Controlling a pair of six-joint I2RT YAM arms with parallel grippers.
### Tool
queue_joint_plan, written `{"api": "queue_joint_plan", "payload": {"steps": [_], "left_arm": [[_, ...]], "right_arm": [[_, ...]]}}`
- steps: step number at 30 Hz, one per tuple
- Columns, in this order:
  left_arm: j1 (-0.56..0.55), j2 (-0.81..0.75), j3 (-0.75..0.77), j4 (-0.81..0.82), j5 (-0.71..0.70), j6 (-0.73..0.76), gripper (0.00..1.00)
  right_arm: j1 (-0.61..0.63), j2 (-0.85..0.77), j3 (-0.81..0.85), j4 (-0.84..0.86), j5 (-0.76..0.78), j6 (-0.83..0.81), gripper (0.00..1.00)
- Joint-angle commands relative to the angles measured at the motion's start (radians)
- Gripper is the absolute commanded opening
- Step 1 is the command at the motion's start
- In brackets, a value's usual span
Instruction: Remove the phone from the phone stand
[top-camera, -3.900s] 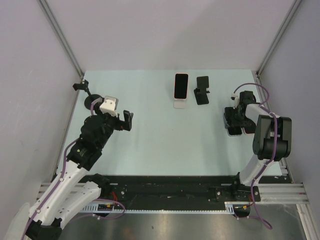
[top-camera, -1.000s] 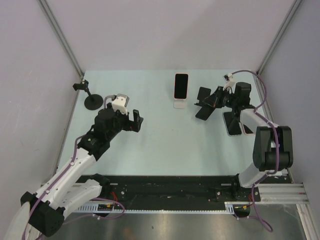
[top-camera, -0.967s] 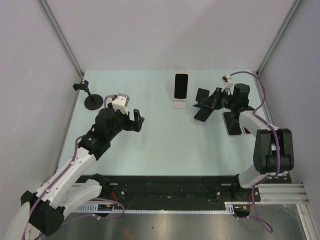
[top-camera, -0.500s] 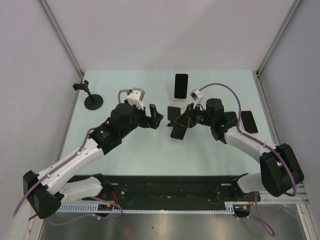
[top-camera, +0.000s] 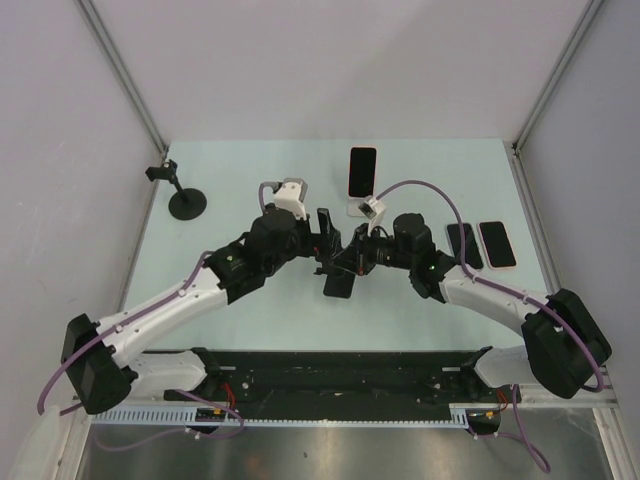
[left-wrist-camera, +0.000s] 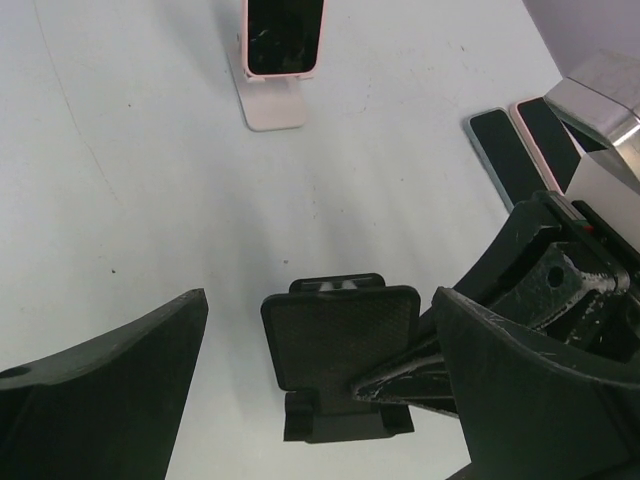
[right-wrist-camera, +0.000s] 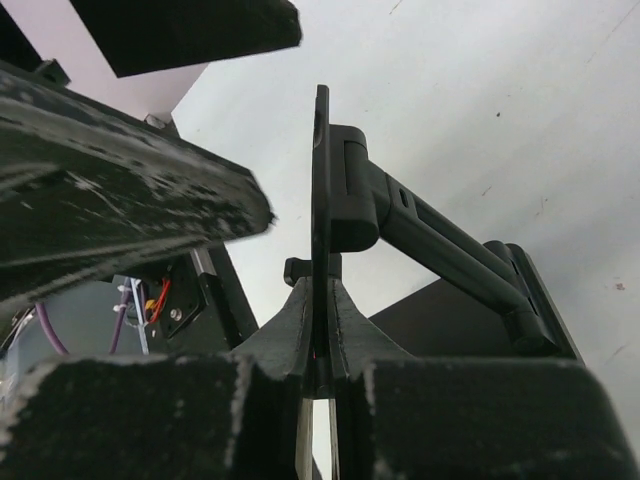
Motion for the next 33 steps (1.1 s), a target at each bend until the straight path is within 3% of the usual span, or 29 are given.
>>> {"api": "queue_joint_plan", "payload": {"steps": [1,8,14,19,24,25,26,28,29,32,33], "left_arm": [[-0.027,0.03,0.035,0.025,-0.039,-0.046,1.0],[-0.035,0.076,0.016,0.028,-0.056,-0.072,1.0],[-0.038,0.106,0.013,0.03,-0.017,-0.115,0.92],[-0.041,0.123,0.012,0.03,0.007,-0.132,0.77],[-0.043,0.128,0.018,0.028,-0.005,-0.119,0.44],[-0.043,0.125,0.021,0.03,-0.014,-0.114,0.38],[-0.041,0.123,0.021,0.028,-0.023,-0.102,0.31],[-0.035,0.117,0.023,0.028,-0.056,-0.086,0.26],[-0.03,0.113,0.023,0.027,-0.062,-0.068,0.22],[0.031,0.103,0.027,0.028,-0.048,-0.031,0.18],[0.052,0.097,0.029,0.027,-0.039,-0.022,0.18]], "right_arm": [[0.021,-0.038,-0.007,0.11,0.01,0.02,0.0],[0.028,-0.041,-0.017,0.134,0.004,0.03,0.0],[0.028,-0.035,-0.017,0.133,0.015,0.022,0.0],[0.03,-0.028,-0.017,0.133,0.024,0.017,0.0],[0.031,-0.023,-0.016,0.128,0.038,0.01,0.01],[0.03,-0.022,-0.017,0.127,0.041,0.01,0.04],[0.028,-0.018,-0.017,0.125,0.041,0.011,0.14],[0.027,-0.02,-0.017,0.117,0.041,0.008,0.25],[0.025,-0.023,-0.017,0.113,0.044,0.005,0.4],[0.016,-0.041,-0.017,0.091,0.053,-0.009,0.7],[0.013,-0.048,-0.017,0.073,0.055,-0.013,0.74]]}}
